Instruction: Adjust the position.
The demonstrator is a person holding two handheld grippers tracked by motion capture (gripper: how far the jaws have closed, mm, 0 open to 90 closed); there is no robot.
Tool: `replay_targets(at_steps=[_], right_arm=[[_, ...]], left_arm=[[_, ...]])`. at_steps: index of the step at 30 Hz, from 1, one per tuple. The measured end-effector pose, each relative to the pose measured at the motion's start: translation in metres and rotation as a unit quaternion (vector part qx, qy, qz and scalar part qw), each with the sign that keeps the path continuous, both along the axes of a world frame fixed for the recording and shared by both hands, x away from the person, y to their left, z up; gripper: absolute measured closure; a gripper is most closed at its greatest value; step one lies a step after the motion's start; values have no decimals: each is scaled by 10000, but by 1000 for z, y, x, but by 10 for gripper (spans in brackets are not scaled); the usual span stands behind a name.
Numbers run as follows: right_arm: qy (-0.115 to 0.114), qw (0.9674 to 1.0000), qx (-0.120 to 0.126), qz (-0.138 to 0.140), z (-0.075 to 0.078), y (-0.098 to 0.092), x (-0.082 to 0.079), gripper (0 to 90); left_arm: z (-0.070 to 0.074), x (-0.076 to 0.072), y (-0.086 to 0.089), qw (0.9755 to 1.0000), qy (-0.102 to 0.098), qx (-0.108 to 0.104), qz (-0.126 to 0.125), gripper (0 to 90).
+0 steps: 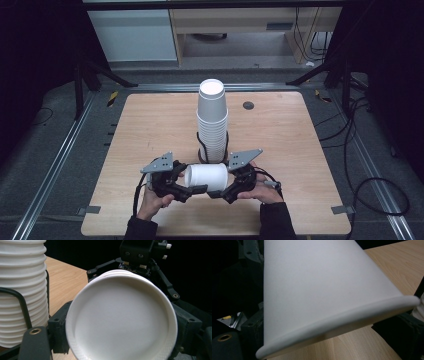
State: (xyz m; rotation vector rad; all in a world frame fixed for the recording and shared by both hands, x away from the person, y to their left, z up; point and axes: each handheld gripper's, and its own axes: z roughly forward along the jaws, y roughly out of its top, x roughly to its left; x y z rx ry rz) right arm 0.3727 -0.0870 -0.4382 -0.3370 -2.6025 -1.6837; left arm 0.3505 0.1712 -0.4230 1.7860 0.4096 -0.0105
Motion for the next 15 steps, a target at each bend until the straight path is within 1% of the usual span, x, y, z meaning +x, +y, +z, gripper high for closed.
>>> replay_targets(at_steps=[4, 10, 13, 15], right_arm=[[-7, 10000, -14, -18, 1, -1, 0, 86], [-31, 9999, -78, -61, 2, -4, 0, 86], [-33, 9999, -118, -79, 2, -7, 1, 86], [-45, 9998, -168, -91, 3, -8, 1, 86]], left_arm=[[2, 0, 2, 10000, -20, -35, 48, 198], [7, 0, 10, 9999, -31, -87, 145, 177], [8, 1, 15, 9998, -13, -62, 188, 165], [8, 1, 17, 9998, -6, -2, 219, 159]])
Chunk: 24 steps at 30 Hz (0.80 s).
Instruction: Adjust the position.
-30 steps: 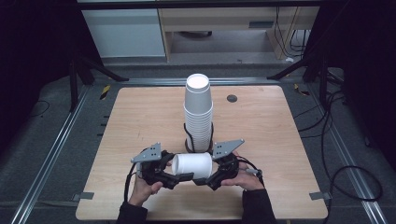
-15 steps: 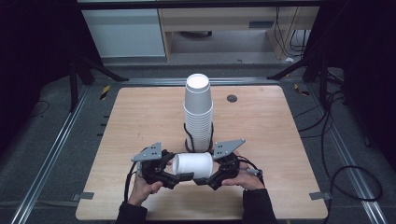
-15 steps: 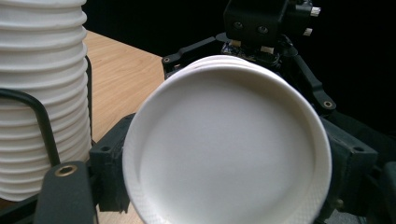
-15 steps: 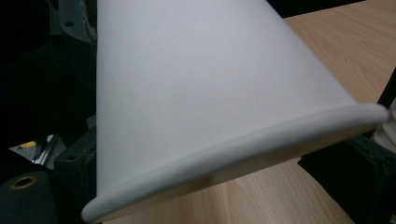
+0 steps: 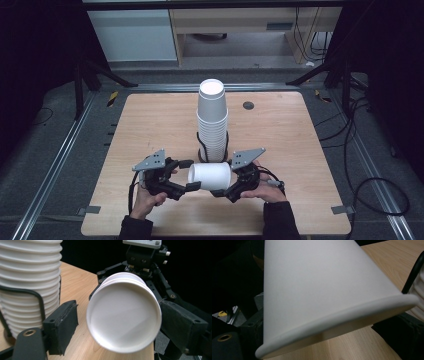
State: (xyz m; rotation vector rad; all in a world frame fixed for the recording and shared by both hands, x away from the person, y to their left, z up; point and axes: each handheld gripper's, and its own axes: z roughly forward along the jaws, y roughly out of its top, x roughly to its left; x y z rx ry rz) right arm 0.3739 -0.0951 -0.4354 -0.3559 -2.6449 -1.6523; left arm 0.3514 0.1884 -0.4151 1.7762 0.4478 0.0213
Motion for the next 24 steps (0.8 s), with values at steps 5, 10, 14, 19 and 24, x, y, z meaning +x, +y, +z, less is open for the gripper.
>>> replay_targets(at_steps=[5, 10, 14, 19, 24], right_arm=[[-56, 9998, -185, -80, 2, -4, 2, 86], [-147, 9991, -372, -139, 7, -8, 5, 86], [-219, 9981, -567, -118, 12, -6, 6, 86], [-288, 9957, -875, 4, 14, 2, 8, 86], [-300, 9926, -1166, 177, 12, 13, 8, 85]], left_arm=[[-1, -1, 4, 9998, 24, 191, 41, 147], [-3, -1, 6, 9991, 61, 412, 91, 145], [-5, -1, 4, 9979, 107, 638, 67, 135], [-7, 0, -1, 9952, 146, 962, -16, 120], [-8, 2, -7, 9929, 244, 1148, -199, 119]])
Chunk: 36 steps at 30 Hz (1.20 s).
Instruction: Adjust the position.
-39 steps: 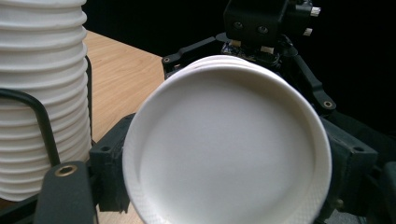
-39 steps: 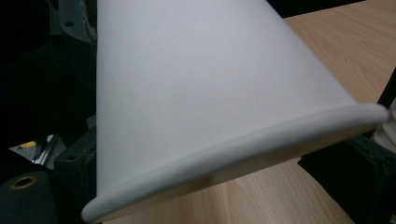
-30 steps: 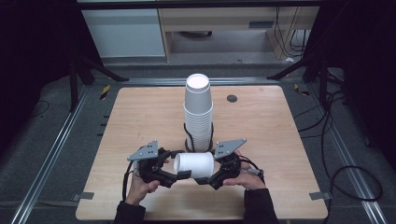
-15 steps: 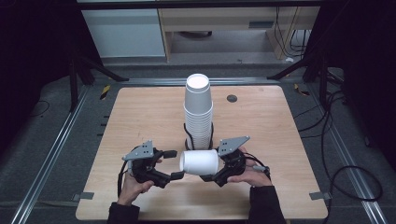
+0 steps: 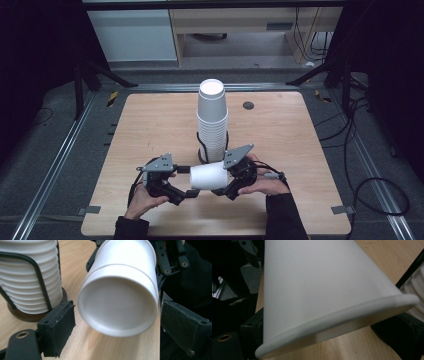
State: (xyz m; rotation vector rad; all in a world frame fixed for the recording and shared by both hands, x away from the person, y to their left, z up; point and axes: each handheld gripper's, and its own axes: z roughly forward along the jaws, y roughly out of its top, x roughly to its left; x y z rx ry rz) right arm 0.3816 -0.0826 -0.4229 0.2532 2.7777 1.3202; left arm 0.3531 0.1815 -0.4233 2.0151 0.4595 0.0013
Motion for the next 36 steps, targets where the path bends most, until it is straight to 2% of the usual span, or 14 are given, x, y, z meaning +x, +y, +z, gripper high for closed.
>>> replay_targets(at_steps=[7, 15, 23, 26, 36], right_arm=[[13, 9995, -243, 194, -3, 13, -1, 84], [-20, 9994, -251, 258, 0, 19, -2, 83], [-30, 9991, -324, 288, -2, 20, -2, 75], [-79, 9992, -293, 278, -3, 20, -2, 67], [6, 9998, -2, 213, 1, 11, -2, 51]], left_arm=[[-1, 3, -7, 9996, 75, 202, -168, 134], [-2, 3, -9, 9993, 121, 255, -229, 193], [-3, 3, -9, 9989, 56, 368, -274, 211], [-2, 3, -9, 9989, 41, 364, -284, 214], [-1, 2, -3, 9994, -65, 220, -243, 220]])
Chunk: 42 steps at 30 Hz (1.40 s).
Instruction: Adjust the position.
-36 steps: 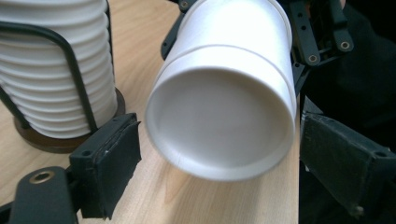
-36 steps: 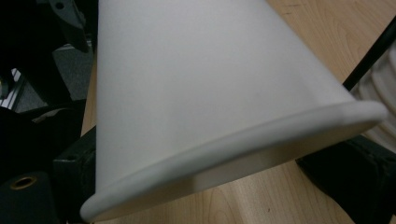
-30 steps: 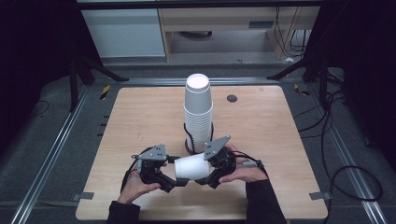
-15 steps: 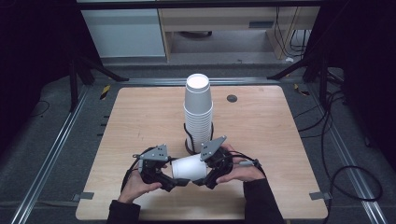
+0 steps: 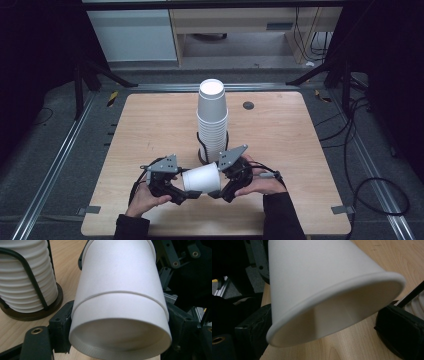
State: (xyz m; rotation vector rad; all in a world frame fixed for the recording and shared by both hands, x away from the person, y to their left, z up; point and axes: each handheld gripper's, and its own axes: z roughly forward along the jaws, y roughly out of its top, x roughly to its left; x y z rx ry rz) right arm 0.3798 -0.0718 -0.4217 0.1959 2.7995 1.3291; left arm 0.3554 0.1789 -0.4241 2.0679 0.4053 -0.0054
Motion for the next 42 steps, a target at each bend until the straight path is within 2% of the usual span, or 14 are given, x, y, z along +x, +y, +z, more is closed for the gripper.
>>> replay_targets(at_steps=[3, 6, 12, 16, 22, 31, 42], right_arm=[[-4, 10000, 52, -31, 2, -4, 0, 52], [12, 9993, 339, -142, 7, -16, 0, 52], [78, 9966, 747, -350, 12, -31, 0, 47], [156, 9934, 1011, -511, 8, -36, -1, 44], [290, 9902, 1197, -664, 0, -39, -1, 44], [494, 9847, 1556, -608, -4, -37, -1, 42], [664, 9809, 1732, -591, -8, -33, 2, 37]], left_arm=[[0, 1, 5, 9999, -24, -40, 95, 220], [1, 1, 11, 9997, -64, -162, 174, 219], [0, 1, 18, 9980, -214, -485, 348, 218], [-4, 1, 20, 9963, -246, -702, 434, 217], [-9, 0, 18, 9943, -337, -920, 421, 217], [-16, 0, 11, 9935, -348, -1046, 300, 218], [-18, -1, 4, 9936, -344, -1069, 127, 218]])
